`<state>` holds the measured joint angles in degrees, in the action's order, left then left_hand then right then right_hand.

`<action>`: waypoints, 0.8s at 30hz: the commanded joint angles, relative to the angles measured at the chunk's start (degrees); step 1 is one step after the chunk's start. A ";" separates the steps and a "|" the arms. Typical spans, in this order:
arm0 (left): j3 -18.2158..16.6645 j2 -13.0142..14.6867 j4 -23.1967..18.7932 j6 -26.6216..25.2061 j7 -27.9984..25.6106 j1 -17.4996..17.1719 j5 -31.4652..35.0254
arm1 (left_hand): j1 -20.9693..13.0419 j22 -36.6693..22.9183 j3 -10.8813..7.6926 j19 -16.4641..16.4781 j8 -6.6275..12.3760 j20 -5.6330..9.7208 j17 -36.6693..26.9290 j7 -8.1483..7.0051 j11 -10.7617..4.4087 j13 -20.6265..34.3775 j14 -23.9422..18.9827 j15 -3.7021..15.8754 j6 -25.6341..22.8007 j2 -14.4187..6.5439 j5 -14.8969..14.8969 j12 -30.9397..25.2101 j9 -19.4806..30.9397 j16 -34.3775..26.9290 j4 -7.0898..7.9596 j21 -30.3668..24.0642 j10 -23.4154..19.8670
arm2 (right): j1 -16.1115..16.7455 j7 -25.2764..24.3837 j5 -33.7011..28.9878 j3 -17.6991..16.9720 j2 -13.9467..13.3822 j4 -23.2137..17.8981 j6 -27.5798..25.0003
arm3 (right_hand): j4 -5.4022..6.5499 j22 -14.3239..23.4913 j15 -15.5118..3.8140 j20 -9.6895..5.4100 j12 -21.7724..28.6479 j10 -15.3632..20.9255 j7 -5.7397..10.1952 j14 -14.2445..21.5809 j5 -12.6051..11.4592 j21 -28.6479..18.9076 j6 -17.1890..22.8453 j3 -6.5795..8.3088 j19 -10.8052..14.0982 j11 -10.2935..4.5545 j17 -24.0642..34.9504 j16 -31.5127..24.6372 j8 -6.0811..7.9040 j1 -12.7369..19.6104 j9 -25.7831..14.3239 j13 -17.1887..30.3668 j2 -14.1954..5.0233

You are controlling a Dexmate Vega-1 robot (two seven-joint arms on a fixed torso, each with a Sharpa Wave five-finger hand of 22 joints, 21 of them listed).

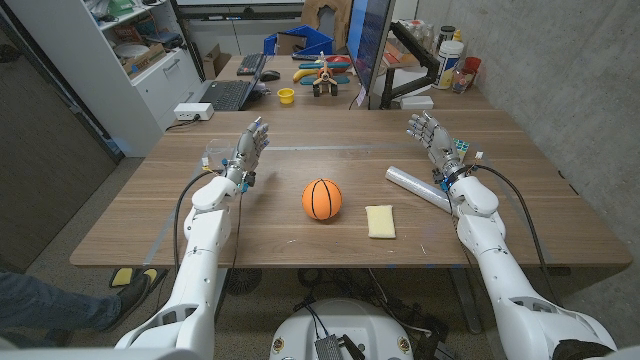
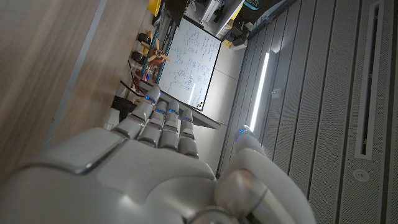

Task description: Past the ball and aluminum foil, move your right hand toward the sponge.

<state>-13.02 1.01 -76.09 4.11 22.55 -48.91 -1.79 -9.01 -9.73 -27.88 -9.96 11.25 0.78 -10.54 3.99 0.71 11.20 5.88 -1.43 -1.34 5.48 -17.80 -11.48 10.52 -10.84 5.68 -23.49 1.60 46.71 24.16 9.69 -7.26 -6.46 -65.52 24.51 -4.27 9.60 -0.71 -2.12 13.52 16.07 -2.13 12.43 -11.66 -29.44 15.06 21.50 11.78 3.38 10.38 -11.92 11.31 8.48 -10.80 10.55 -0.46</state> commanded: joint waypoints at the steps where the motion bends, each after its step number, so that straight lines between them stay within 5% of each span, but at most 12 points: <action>1: -0.35 0.04 0.00 -0.02 0.03 -0.05 0.21 | -0.44 -0.29 0.19 -2.54 0.34 -0.27 -0.07 -0.01 -0.36 -0.03 0.31 0.36 -0.37 -0.22 -0.32 -0.52 0.25 -0.26 0.04 0.12 -0.09 | 0.34 0.26 -0.66 -0.25 -0.49 -0.05 1.94 | -0.51 0.09 -0.09 -0.81 0.11 0.65 0.64 0.49 -0.43 0.18 0.20 0.20 0.71 -0.12 0.06 -0.14 0.15 0.17 -0.11 0.08 0.59; 24: -0.49 -0.15 -2.75 -1.08 -0.59 -1.82 0.62 | -0.46 -0.32 0.46 -2.48 0.30 -0.41 -0.08 -0.03 -0.42 -0.06 0.29 0.32 -0.46 -0.35 -0.36 -0.46 0.26 -0.23 0.05 0.71 -0.03 | 1.91 1.04 -1.69 -0.29 -1.63 -1.34 6.42 | -0.85 0.07 -0.64 -1.12 0.24 1.88 1.08 2.28 -0.79 0.58 0.66 0.28 3.11 -0.54 0.07 -0.28 0.24 0.37 -0.15 0.09 0.46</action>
<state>-13.39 0.94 -77.17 3.71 22.38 -49.79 -1.38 -9.01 -9.73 -27.47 -9.96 11.25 0.79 -10.53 3.98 0.39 11.20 5.89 -1.43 -1.34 5.48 -17.80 -11.48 10.52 -10.83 5.77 -23.05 1.27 47.88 24.99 8.74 -7.60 -7.53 -66.33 28.82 -4.75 9.61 -1.44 -2.27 13.52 17.53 -1.21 14.16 -12.11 -29.02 15.35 21.51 14.51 2.97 10.39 -11.92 11.31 8.71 -10.79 10.54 -0.24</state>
